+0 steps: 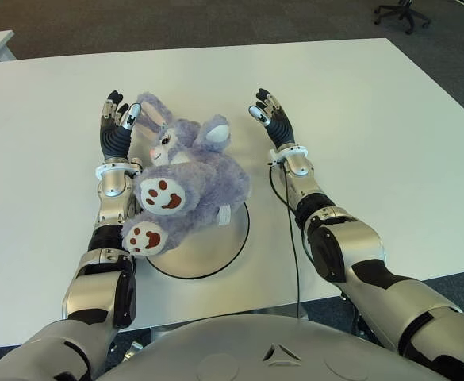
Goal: Put the doll into the plate.
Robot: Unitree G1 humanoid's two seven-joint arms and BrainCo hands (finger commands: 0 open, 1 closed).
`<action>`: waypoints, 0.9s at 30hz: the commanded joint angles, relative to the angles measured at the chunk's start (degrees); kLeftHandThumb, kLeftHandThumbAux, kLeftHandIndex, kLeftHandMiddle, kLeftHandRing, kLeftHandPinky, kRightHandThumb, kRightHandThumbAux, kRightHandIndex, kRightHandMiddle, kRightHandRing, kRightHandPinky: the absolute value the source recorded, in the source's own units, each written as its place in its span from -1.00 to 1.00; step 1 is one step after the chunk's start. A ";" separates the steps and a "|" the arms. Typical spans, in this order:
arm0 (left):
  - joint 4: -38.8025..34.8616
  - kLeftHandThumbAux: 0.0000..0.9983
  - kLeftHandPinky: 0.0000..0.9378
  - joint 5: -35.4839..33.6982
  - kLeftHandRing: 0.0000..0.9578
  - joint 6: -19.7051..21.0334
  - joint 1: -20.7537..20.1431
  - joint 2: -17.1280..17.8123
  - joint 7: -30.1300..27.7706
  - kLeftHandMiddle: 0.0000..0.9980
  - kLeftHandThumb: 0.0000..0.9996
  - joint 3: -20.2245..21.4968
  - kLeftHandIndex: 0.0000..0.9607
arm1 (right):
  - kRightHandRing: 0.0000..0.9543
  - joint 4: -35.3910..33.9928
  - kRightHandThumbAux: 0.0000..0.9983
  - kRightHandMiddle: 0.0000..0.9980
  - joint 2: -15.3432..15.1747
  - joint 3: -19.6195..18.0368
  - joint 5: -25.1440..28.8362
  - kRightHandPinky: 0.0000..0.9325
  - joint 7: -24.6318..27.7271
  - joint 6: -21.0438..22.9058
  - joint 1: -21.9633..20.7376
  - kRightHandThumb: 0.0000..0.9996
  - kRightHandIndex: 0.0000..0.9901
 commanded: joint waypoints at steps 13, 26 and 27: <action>5.33 -0.05 -0.76 1.76 -0.80 0.61 10.17 -3.20 -1.31 -0.83 -1.00 -1.36 -1.00 | -1.00 2.15 0.08 -1.00 0.56 -2.29 0.44 -1.00 -1.94 5.77 -0.08 -1.00 -1.00; 4.73 -0.05 -0.76 1.52 -0.80 0.86 10.63 -2.96 -1.71 -0.84 -1.00 -1.18 -1.00 | -1.00 2.43 0.12 -1.00 1.35 -4.71 2.05 -1.00 -0.47 5.53 0.41 -1.00 -0.98; 4.70 -0.05 -0.76 1.53 -0.80 0.87 10.65 -2.93 -1.74 -0.84 -1.00 -1.16 -1.00 | -1.00 2.43 0.12 -1.00 1.41 -4.88 2.08 -1.00 -0.42 5.49 0.41 -1.00 -0.98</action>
